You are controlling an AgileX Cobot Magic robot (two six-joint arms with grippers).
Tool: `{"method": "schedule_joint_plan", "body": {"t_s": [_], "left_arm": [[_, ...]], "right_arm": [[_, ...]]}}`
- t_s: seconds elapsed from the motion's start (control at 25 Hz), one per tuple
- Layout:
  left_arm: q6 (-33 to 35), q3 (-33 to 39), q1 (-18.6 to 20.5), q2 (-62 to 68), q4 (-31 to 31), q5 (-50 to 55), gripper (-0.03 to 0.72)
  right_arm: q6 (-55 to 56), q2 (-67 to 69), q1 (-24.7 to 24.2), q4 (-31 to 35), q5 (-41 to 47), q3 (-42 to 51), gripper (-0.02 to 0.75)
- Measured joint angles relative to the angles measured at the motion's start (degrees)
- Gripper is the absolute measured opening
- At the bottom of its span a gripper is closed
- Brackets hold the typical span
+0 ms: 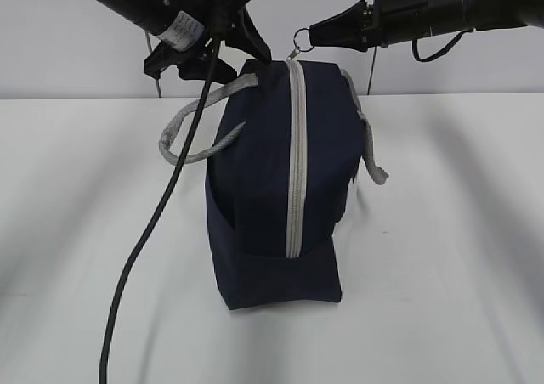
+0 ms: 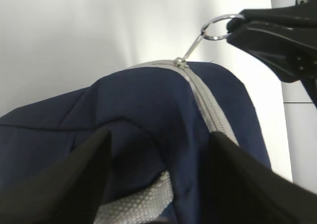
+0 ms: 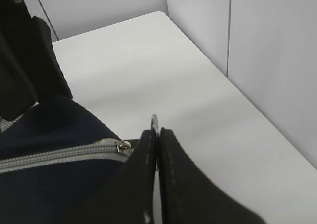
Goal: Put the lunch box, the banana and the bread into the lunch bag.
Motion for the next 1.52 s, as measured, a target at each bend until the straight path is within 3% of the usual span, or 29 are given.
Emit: {"method": "schedule_joint_plan", "body": {"t_s": [0.28, 0.6, 1.2, 1.52], "left_arm": [[-0.1, 0.0, 0.0, 0.4, 1.1, -0.1, 0.293], [-0.2, 0.0, -0.1, 0.6, 1.4, -1.3, 0.027], [3.4, 0.0, -0.2, 0.7, -0.3, -2.5, 0.015], [6.4, 0.0, -0.2, 0.7, -0.3, -2.5, 0.013]], "right_arm": [[0.0, 0.0, 0.0, 0.0, 0.0, 0.0, 0.000], [0.0, 0.0, 0.0, -0.1, 0.0, 0.0, 0.000], [-8.4, 2.8, 0.0, -2.0, 0.1, -0.1, 0.000], [-9.8, 5.1, 0.0, 6.1, 0.2, -0.1, 0.000]]}}
